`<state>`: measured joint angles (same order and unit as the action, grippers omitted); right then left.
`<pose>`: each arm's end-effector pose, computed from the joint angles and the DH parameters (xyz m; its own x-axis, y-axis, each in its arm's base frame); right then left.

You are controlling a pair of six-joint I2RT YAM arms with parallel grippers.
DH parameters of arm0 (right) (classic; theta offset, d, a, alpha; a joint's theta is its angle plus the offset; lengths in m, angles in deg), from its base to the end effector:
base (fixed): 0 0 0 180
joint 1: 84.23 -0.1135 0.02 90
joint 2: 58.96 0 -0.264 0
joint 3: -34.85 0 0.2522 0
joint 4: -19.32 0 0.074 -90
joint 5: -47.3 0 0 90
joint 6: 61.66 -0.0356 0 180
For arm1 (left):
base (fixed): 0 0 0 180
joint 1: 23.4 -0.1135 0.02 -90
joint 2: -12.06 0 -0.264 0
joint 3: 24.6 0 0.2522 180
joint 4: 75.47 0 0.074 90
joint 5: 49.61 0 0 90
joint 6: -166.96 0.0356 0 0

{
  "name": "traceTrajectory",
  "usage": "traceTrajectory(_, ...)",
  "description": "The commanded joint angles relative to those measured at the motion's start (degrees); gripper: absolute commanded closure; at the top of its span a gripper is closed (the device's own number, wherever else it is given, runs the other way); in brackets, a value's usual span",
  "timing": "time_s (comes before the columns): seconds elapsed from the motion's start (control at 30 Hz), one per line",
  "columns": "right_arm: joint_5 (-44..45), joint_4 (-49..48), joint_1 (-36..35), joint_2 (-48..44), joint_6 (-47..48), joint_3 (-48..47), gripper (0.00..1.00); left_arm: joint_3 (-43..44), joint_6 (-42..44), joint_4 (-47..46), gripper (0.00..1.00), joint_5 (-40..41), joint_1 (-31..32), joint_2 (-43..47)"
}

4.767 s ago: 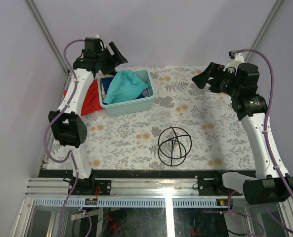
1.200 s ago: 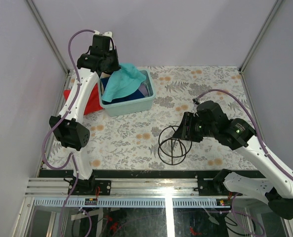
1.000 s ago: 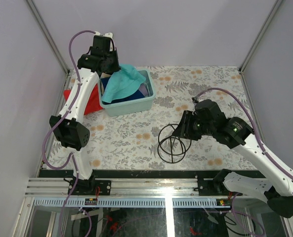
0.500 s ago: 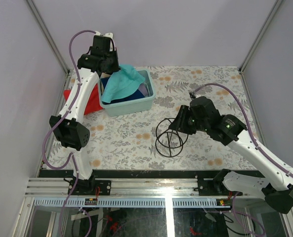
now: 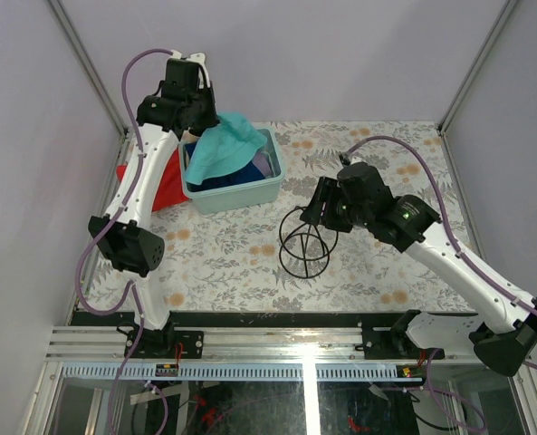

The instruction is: Stack the hats

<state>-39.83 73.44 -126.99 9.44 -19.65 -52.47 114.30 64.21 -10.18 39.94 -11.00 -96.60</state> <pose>0.1854 0.1690 0.3776 -0.7648 0.3036 -0.5683 -0.1192 0.8001 0.5878 0.4024 -0.0888 0.4277 -0.5958 -0.0950 -0.7975 0.0918 0.9784 -0.1851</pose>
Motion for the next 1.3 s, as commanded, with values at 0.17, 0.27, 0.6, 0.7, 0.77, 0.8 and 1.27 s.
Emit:
traceTrajectory(0.17, 3.81, 4.42, -0.41, -4.77, 1.04, -4.29, 0.37, 7.89, -2.26, 1.95, 1.0, -7.07, 0.33, 4.63)
traceTrajectory(0.27, 5.46, 6.19, -0.46, -5.94, 1.46, -5.24, 0.36, 7.96, -4.79, 2.09, 1.0, -11.2, 0.34, 5.73)
traceTrajectory(0.6, 0.31, -5.67, -0.47, -10.73, 9.42, -3.09, 0.34, 3.78, -22.16, -3.61, 1.0, -30.06, 0.47, 10.53)
traceTrajectory(0.7, -3.93, -14.07, -0.45, -12.07, 10.16, 0.33, 0.35, 1.97, -27.51, -6.58, 1.0, -33.13, 0.6, 12.03)
traceTrajectory(0.77, -5.14, -17.15, -0.48, -11.25, 10.03, 1.62, 0.35, 1.52, -30.84, -8.01, 1.0, -34.98, 0.72, 12.73)
traceTrajectory(0.8, -6.12, -19.39, -0.46, -10.84, 10.02, 2.52, 0.35, 0.99, -32.63, -9.2, 1.0, -35.6, 0.89, 13.16)
traceTrajectory(1.27, -2.53, -40.03, -0.37, -4.85, 13.81, 7.04, 0.36, -0.33, -38.38, -11.54, 1.0, -34.91, 3.61, 15.53)
